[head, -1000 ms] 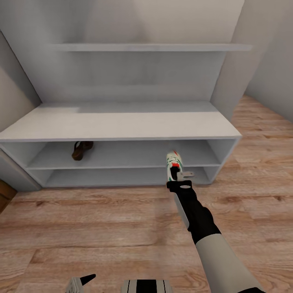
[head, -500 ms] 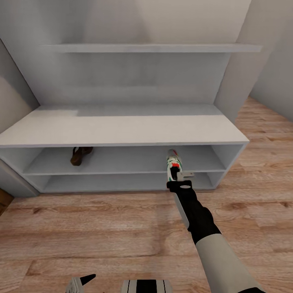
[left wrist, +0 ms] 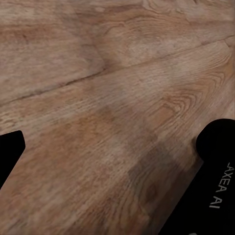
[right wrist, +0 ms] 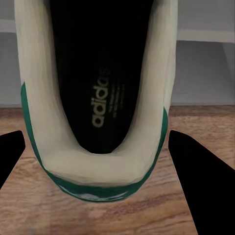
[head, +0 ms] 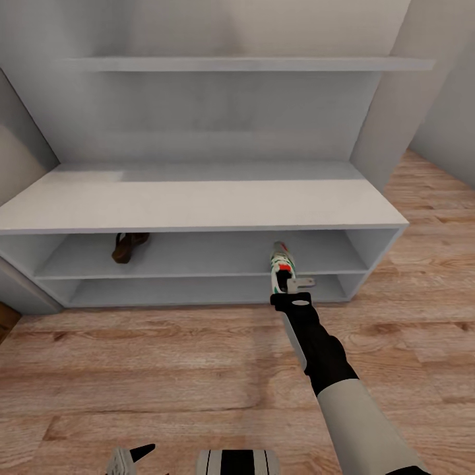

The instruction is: Pick up the two gym shoes and the two sandals from the corridor floor and place them onto the hallstand (shoe rack) in the corridor, making sure they are on the rack and not on the floor. Arrange them so the two gym shoes are next to each other and the two sandals are next to each other.

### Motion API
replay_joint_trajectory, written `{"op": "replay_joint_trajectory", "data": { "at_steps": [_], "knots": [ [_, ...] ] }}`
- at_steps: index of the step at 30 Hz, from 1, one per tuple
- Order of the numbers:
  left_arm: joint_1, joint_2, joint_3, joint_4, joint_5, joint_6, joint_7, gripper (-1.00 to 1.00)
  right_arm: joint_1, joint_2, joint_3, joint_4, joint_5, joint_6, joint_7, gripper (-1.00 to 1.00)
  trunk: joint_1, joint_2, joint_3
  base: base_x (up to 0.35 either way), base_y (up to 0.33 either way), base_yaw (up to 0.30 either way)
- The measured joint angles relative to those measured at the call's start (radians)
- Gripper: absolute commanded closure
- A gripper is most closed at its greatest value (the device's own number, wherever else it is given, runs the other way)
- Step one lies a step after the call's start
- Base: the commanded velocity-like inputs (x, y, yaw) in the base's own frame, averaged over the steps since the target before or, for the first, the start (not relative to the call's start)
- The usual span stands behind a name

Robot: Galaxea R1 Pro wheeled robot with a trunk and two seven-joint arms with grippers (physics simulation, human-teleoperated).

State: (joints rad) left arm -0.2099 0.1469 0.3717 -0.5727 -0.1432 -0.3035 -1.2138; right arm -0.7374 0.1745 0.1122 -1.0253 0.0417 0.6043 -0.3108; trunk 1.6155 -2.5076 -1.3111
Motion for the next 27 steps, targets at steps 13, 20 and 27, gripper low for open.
{"op": "replay_joint_trajectory", "data": {
  "at_steps": [13,20,27],
  "knots": [
    [0.001,-0.001,0.000,0.001,-0.001,-0.001,-0.001,-1.00,0.000,0.000,0.000,0.000,0.000,0.001,0.000,1.00,-0.001,0.000,0.000,0.176,0.000,0.000],
    [0.001,-0.001,-0.001,0.002,-0.001,-0.001,-0.002,-1.00,0.000,0.000,0.000,0.000,0.000,0.001,0.000,1.00,0.000,0.000,0.000,0.295,0.000,0.000],
    [0.001,-0.001,-0.001,0.002,-0.001,-0.001,-0.002,-1.00,0.000,0.000,0.000,0.000,0.000,0.001,0.000,1.00,0.000,0.000,-0.001,0.083,0.000,0.000]
  ]
}}
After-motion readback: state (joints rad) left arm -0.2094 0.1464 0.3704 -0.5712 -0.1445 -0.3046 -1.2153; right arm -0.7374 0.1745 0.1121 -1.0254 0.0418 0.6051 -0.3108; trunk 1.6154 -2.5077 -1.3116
